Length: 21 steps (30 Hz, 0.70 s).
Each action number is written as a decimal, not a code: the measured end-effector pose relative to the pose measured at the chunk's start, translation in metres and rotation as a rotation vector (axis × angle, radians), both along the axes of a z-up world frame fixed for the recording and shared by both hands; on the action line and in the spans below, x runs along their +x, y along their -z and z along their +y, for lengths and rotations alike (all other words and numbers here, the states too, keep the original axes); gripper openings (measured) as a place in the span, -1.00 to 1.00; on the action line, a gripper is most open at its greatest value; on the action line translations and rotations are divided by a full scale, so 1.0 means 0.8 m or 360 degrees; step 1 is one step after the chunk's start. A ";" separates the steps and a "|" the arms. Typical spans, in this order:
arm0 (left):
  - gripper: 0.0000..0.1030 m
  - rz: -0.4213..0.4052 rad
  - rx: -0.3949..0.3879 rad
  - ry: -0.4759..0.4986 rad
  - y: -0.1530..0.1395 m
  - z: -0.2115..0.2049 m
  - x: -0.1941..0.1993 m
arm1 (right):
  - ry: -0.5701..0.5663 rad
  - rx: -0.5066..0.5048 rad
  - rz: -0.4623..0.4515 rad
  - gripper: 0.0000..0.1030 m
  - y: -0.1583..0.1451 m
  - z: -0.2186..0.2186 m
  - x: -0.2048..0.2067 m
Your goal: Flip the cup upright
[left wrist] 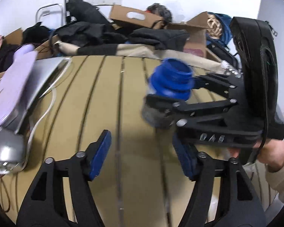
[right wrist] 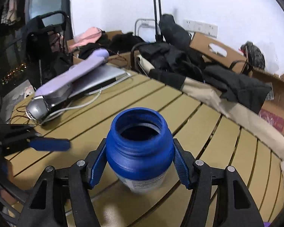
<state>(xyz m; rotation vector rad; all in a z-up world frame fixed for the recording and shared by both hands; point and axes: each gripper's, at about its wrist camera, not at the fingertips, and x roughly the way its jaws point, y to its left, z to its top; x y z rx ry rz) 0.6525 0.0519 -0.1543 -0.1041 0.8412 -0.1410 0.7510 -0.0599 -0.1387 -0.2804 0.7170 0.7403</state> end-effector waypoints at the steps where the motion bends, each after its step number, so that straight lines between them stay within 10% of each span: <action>1: 0.27 -0.0011 0.0010 -0.0023 -0.002 0.006 -0.007 | 0.0018 -0.0019 -0.0003 0.48 -0.003 -0.001 -0.003; 21: 1.00 -0.0461 0.0063 -0.0111 -0.188 -0.019 -0.224 | 0.0585 0.0045 -0.0141 0.55 -0.178 -0.211 -0.273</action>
